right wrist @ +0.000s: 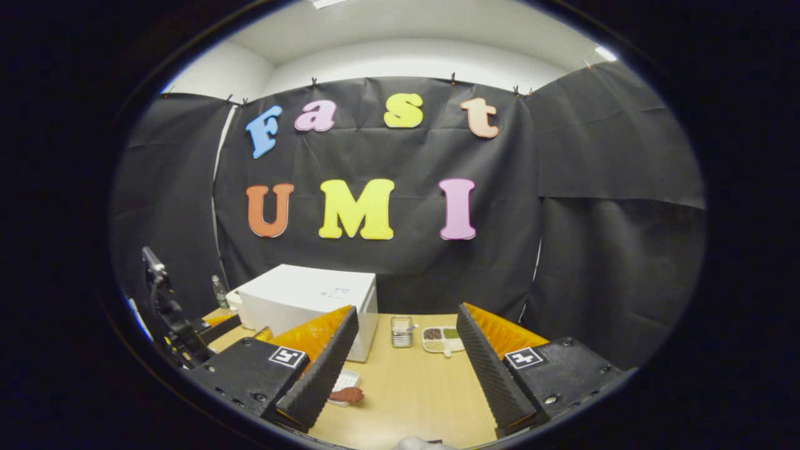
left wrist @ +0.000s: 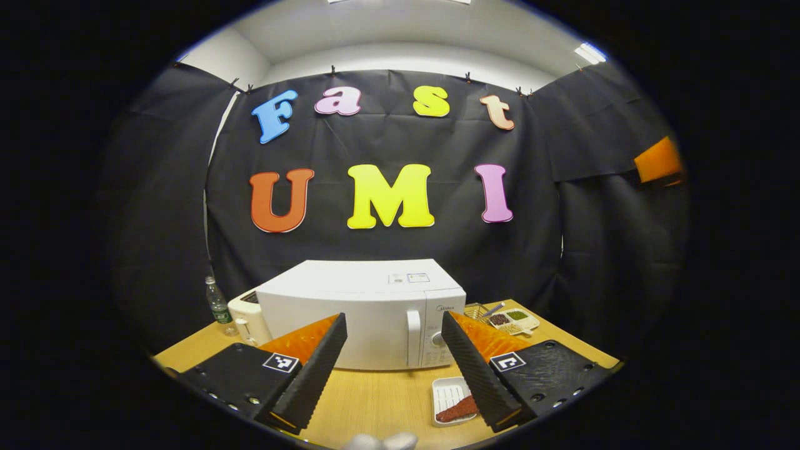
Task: Open the microwave oven with the left hand, put the food in, and close the microwave oven.
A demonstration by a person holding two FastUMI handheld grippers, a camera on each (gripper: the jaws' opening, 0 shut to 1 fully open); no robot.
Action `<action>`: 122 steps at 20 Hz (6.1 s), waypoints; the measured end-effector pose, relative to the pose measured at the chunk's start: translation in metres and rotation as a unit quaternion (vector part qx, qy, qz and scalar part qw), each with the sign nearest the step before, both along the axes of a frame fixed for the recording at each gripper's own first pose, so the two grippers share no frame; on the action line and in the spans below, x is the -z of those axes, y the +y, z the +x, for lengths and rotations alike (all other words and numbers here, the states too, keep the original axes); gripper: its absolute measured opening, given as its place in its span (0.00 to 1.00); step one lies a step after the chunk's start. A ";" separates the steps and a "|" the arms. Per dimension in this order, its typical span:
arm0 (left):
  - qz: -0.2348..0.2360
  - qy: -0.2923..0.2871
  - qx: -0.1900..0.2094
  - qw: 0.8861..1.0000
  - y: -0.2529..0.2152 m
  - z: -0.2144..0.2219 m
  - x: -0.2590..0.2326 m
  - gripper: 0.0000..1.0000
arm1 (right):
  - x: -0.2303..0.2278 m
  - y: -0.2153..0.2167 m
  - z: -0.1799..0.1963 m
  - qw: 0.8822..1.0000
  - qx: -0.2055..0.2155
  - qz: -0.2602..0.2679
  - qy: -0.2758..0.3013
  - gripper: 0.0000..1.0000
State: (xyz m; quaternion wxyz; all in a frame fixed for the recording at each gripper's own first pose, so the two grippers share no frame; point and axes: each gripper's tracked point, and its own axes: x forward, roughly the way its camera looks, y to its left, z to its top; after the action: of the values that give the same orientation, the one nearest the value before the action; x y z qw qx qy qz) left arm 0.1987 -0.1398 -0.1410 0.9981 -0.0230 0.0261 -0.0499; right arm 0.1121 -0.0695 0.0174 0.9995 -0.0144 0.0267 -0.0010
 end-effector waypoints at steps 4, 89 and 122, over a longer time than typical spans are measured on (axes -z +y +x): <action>-0.007 0.017 -0.012 1.000 -0.017 0.059 0.042 0.95 | 0.013 -0.020 0.019 1.000 0.004 -0.007 0.022 1.00; 0.079 0.117 -0.061 0.988 0.257 -0.114 0.135 0.95 | 0.092 0.204 -0.017 0.988 -0.121 -0.009 0.096 1.00; 0.117 0.141 -0.145 0.972 0.213 -0.149 0.043 0.95 | 0.358 0.133 0.126 0.868 -0.177 0.269 0.378 0.20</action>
State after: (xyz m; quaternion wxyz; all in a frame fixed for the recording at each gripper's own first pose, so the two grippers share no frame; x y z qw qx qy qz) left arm 0.0495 0.0735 -0.1842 0.9767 0.0837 0.1690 0.1023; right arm 0.2377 0.0634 -0.3408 0.8617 0.2514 0.3984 0.1886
